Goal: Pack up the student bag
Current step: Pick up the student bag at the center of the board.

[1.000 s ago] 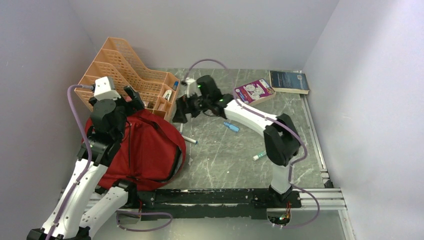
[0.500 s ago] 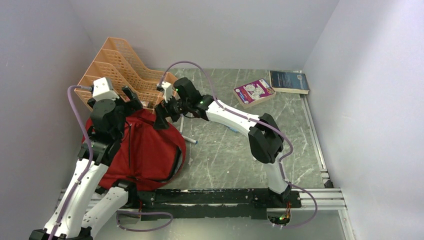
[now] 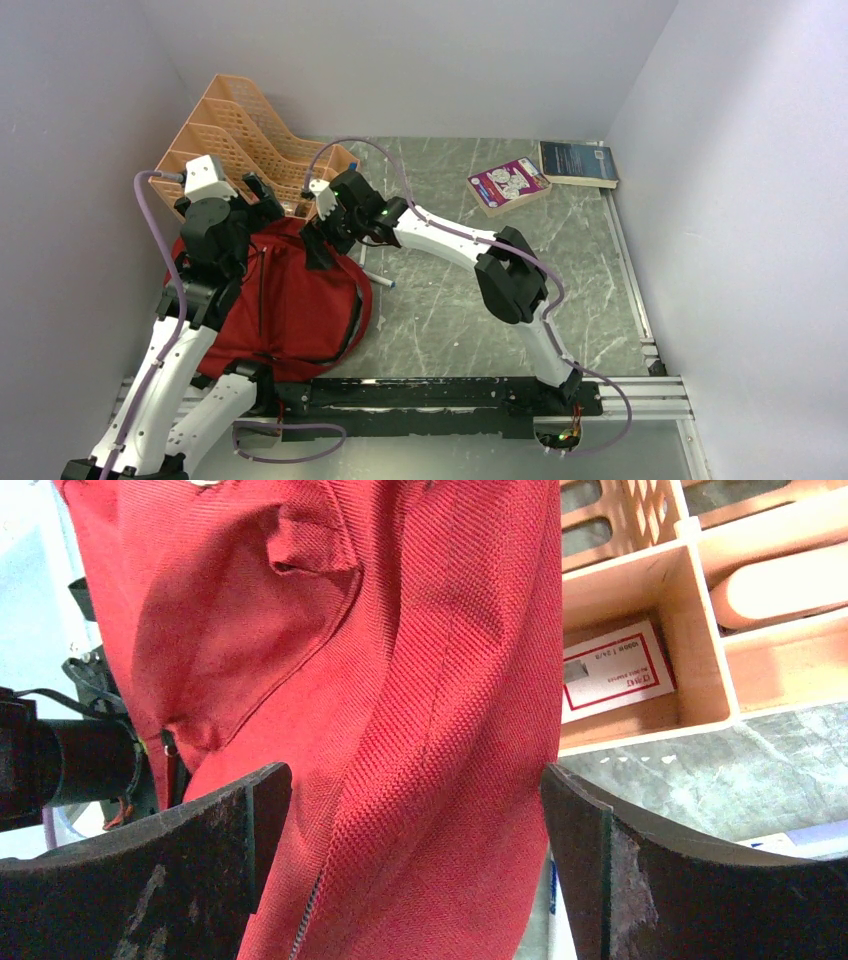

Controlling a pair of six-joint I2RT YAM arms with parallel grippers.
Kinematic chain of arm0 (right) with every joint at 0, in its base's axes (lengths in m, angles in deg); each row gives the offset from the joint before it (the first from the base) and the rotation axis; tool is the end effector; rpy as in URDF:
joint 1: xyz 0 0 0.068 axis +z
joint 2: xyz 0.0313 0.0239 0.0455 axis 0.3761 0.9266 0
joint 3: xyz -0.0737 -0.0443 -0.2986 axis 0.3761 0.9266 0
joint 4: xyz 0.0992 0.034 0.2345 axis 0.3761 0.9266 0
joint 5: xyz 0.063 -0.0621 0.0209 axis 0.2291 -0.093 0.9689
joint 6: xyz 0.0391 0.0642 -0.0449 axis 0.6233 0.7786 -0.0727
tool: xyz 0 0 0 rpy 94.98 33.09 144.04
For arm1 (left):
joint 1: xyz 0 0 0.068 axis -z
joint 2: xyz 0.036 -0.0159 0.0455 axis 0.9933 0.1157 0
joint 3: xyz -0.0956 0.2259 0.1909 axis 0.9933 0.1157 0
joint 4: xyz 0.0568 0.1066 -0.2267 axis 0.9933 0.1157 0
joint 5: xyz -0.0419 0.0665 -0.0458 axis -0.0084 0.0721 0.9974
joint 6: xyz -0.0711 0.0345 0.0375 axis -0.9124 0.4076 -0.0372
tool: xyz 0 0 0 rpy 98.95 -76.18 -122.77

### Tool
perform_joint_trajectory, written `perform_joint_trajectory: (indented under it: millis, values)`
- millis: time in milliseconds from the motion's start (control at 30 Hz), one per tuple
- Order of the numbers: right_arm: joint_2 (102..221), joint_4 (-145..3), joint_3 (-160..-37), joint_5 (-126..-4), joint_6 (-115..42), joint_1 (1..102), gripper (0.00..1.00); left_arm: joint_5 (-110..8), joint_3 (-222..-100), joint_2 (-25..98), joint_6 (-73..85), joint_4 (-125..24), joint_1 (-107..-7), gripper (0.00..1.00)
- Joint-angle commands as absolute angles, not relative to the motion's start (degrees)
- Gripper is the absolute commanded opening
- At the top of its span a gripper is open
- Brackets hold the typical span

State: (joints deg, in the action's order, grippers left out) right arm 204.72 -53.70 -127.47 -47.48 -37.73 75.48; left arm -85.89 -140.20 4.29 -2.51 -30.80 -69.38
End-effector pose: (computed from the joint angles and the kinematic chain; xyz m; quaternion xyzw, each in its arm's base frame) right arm 0.3022 0.4628 0.2492 -0.4449 0.7611 0.3826 0.2765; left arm 0.1734 -0.0074 0.3925 -0.1867 0.7321 -0.0150 0.6549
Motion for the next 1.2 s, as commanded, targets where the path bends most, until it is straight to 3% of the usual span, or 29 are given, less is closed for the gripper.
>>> perform_joint_trajectory:
  millis: [0,800,900,1000,1167]
  values:
    - [206.1,-52.4,-129.5,-47.7,-38.4,76.1,1.0,-84.6,-139.6,4.2,-3.1,-32.6,-70.2,0.97]
    - [213.5,-47.6,-133.4,-48.7,-39.5,78.8,1.0,-83.2,-138.9,4.2,-3.2,-33.4,-71.1,0.97]
    - [211.8,-47.7,-132.4,-51.8,-40.2,79.1,0.89,-82.8,-138.8,4.6,-3.2,-33.7,-71.2,0.97]
    - [209.9,-49.1,-130.9,-53.2,-40.7,79.2,0.63,-82.6,-138.8,4.3,-3.2,-33.8,-71.3,0.97]
    - [207.3,-51.0,-129.7,-52.3,-40.8,79.2,0.35,-83.0,-138.8,4.2,-3.2,-33.5,-71.5,0.97]
